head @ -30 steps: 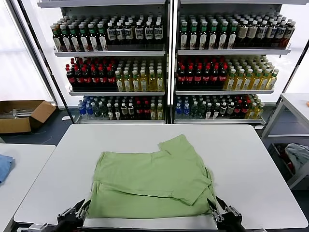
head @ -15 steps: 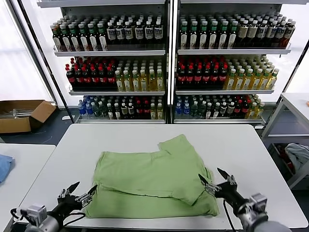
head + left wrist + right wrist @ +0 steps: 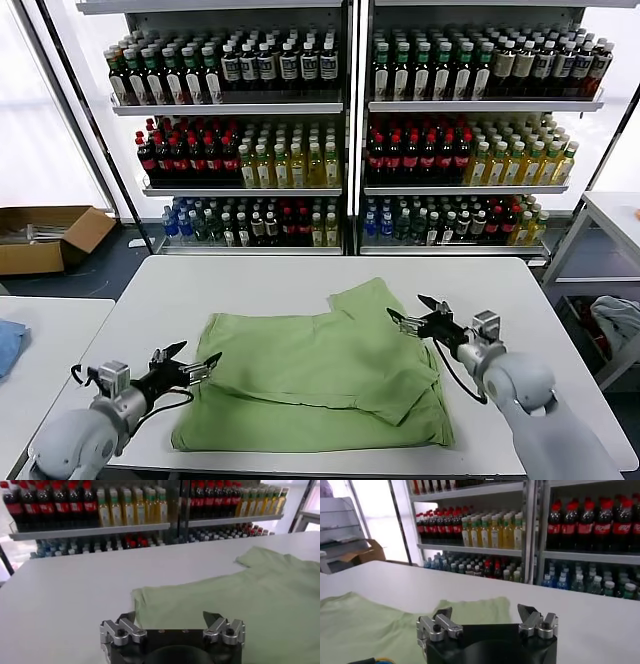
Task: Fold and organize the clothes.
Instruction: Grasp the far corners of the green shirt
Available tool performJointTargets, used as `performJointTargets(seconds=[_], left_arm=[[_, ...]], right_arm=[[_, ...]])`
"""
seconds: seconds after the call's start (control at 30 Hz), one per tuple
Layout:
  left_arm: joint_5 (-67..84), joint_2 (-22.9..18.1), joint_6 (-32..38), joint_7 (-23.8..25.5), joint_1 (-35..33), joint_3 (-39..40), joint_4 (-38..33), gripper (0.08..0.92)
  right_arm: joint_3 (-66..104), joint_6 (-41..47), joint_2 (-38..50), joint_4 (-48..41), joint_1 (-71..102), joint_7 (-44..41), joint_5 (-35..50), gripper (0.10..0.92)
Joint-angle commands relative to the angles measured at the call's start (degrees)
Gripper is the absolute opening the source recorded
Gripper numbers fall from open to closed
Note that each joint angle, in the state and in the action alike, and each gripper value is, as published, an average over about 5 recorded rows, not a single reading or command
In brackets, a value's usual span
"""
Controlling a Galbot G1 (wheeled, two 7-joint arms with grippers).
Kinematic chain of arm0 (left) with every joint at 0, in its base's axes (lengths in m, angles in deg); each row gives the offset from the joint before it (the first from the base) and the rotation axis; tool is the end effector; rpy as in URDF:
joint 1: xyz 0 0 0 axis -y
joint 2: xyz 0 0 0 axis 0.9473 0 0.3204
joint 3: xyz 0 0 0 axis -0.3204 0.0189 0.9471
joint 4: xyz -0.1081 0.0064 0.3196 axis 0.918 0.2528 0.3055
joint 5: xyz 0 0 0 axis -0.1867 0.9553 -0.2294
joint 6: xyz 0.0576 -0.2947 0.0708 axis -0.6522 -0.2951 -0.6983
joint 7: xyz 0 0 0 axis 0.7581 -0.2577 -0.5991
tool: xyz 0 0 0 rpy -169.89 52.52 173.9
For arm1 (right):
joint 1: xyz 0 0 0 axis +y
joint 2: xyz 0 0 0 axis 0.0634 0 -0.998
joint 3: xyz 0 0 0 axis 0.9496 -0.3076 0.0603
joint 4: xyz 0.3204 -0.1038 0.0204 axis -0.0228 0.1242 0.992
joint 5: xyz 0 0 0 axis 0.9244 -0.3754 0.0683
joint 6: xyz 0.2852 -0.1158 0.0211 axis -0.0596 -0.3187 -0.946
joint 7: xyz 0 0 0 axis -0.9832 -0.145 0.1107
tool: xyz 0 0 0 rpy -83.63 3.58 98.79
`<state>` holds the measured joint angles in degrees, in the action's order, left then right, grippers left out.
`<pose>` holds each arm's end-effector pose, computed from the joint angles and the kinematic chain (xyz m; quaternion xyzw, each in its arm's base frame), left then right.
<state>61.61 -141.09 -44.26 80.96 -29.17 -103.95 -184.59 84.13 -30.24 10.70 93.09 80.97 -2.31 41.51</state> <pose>0.2568 0.1628 -0.2668 -0.1681 -0.9494 -0.0143 0.2648 0.3664 -0.1019 -0.2615 0.2322 -0.9528 0.0025 0.1956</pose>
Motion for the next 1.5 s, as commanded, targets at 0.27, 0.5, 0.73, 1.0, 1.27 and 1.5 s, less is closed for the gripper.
performJointTargets(seconds=[0.27,0.5,0.73,1.0,1.27,1.5], left_arm=[[5.5,1.6,2.6,0.3,24.4,16.8,23.0,0.823],[5.2,0.6,2.7,0.4,25.7,18.1,25.4,0.823],[4.6,0.4,2.7,0.8,22.3,17.4,23.3,0.823],[4.5,0.5,2.7,1.7,20.6,16.5,21.9,0.722],[4.5,0.3,3.0,2.9,19.8,16.4,20.5,0.488],[4.3,0.3,5.2,1.1,19.0,15.2,16.6,0.289]], right_arm=[[-4.9,1.5,-6.4,-18.4,-13.0,-1.1,-5.4,0.823],[-5.5,1.3,-7.7,-19.2,-12.8,-1.2,-5.9,0.823],[-6.2,0.9,-8.1,-19.1,-12.0,-1.4,-5.9,0.768],[-7.2,0.7,-7.9,-18.9,-11.9,-1.5,-5.3,0.545],[-6.4,1.4,-7.9,-14.2,-10.5,-0.6,-3.3,0.329],[-3.9,2.1,-6.7,-5.1,-7.2,1.5,0.2,0.134]])
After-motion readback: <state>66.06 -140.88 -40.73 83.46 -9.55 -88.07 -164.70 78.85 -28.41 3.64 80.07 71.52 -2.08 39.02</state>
